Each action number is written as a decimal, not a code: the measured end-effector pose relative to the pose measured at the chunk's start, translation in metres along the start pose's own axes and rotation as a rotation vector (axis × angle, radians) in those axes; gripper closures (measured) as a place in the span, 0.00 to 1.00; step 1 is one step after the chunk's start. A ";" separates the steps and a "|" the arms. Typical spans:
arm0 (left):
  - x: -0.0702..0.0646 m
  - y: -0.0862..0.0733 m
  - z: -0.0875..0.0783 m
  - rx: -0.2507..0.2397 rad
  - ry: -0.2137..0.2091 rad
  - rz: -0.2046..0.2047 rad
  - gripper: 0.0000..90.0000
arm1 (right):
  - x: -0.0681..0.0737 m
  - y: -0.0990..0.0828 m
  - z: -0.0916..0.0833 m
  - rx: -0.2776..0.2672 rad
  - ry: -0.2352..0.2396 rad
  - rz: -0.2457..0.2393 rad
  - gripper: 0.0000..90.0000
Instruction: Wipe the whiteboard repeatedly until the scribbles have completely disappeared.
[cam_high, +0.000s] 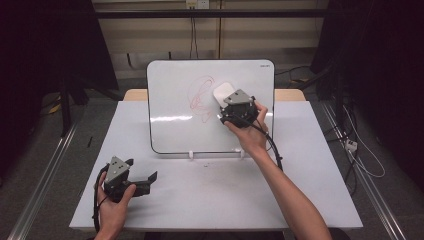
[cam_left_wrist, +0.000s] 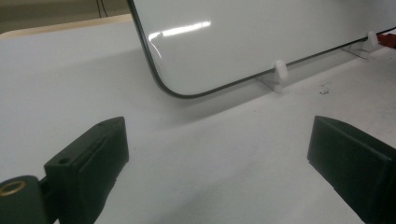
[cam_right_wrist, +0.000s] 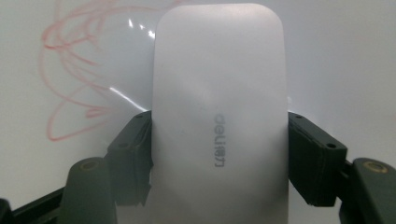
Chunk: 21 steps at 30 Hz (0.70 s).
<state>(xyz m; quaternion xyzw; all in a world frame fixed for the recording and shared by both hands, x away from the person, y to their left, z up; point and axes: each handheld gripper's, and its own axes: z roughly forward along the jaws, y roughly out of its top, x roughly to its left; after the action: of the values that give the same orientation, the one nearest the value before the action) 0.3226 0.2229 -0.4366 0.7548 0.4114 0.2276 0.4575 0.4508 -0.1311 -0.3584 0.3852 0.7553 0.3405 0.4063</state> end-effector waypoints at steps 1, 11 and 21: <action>0.000 0.000 0.000 -0.001 0.000 -0.002 0.06 | 0.005 0.002 0.001 -0.002 0.007 -0.011 0.35; 0.002 0.000 -0.002 -0.010 0.001 -0.008 0.06 | 0.020 0.017 0.010 -0.010 0.026 -0.062 0.35; 0.002 -0.001 -0.003 -0.012 -0.002 -0.013 0.06 | 0.001 0.049 0.019 -0.027 -0.025 -0.033 0.35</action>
<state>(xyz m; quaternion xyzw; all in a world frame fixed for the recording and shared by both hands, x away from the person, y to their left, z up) 0.3212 0.2266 -0.4357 0.7496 0.4143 0.2265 0.4639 0.4818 -0.1031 -0.3267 0.3713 0.7517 0.3390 0.4267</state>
